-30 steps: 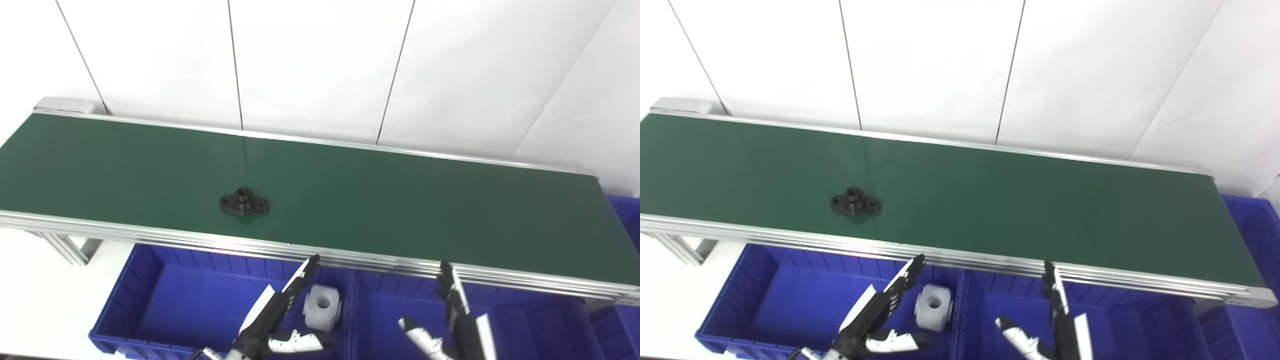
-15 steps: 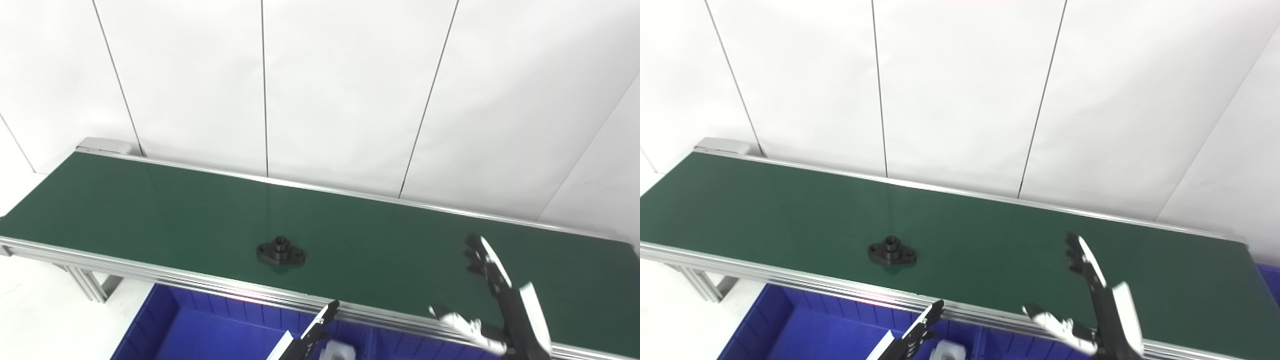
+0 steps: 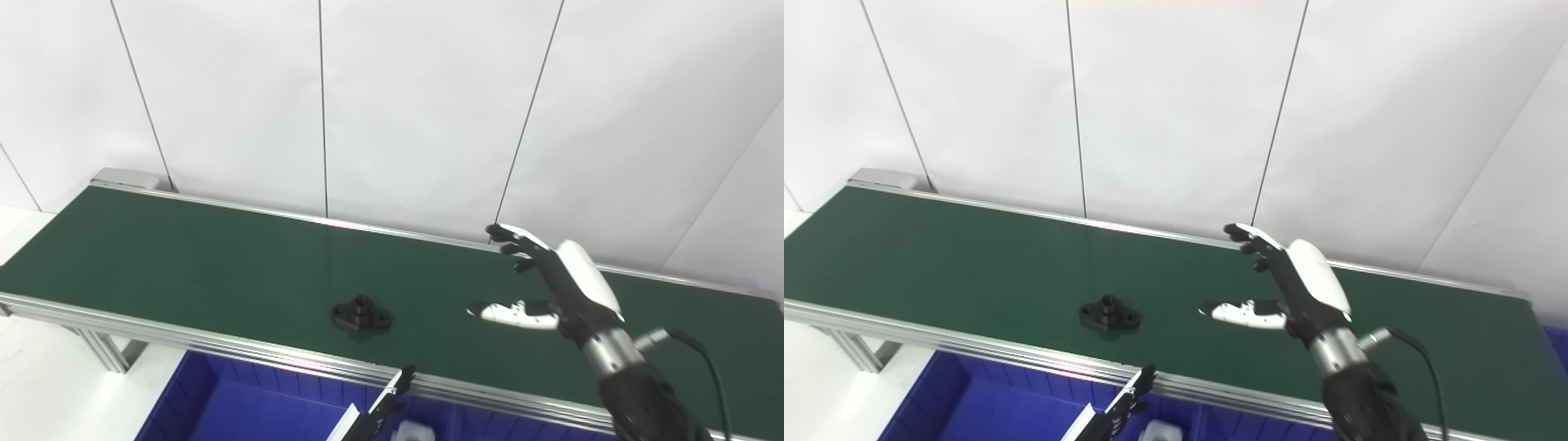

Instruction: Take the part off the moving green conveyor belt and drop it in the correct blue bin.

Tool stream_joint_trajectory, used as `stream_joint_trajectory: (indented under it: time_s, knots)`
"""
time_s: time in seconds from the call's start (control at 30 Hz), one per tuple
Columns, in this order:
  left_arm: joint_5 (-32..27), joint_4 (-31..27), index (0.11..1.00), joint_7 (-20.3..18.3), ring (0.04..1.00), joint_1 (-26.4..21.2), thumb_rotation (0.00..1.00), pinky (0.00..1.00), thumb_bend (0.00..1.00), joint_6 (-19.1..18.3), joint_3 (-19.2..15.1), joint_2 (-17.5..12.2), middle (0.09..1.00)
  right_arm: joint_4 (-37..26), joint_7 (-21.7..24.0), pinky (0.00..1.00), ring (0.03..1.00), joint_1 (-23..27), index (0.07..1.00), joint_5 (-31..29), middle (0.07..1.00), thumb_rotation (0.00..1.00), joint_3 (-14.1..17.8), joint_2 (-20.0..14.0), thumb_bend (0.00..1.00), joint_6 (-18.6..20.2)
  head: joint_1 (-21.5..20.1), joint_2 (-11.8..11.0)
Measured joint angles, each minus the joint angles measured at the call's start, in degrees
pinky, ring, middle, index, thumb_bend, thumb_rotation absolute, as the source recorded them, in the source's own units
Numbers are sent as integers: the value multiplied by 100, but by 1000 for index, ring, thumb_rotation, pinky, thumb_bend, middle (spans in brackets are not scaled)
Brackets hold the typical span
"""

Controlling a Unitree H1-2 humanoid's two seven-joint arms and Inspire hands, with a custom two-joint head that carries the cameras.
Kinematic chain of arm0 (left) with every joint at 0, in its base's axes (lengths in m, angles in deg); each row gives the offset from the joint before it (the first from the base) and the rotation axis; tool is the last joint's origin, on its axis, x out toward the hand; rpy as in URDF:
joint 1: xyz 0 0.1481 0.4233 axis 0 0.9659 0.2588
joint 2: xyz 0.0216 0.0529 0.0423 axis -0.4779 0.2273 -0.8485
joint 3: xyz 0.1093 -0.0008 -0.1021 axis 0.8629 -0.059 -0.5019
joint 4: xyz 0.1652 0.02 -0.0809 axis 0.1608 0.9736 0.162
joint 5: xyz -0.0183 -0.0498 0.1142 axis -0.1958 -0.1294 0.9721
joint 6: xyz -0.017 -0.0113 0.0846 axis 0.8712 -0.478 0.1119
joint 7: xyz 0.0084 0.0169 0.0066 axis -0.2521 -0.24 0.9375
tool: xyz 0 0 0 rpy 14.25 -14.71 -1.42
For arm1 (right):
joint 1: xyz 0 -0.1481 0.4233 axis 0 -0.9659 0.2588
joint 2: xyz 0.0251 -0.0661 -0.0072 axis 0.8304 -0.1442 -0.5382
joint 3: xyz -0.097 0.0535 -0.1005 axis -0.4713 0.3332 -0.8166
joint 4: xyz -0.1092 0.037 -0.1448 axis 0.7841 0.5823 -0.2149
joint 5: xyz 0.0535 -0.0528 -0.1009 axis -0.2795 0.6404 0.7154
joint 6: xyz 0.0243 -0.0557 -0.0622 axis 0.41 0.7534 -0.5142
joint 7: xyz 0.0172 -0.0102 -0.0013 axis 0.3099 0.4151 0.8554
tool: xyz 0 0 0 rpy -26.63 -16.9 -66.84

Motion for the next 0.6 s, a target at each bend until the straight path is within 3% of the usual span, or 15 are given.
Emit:
stream_joint_trajectory:
  time_s: [0.17, 0.27, 0.6]
  knots:
    - [-84, -36, 980, -71, 971, 16, 486, 917, 808, 3, 41, -42, 990, 753, 92, 649, 746, 451, 814, 338, 796, 403, -408, -10, 840, 23, -255, 18]
    - [-85, -156, 994, -139, 980, 86, 512, 930, 802, 3, 45, -96, 998, 1038, 100, 664, 766, 687, 822, 548, 809, 420, -627, -11, 840, 17, -482, 149]
    - [-283, -494, 1000, -320, 1000, 229, 542, 956, 775, -56, 53, -197, 1000, 1868, 324, 653, 771, 1304, 799, 1069, 795, 343, -1197, 111, 828, 48, -817, 387]
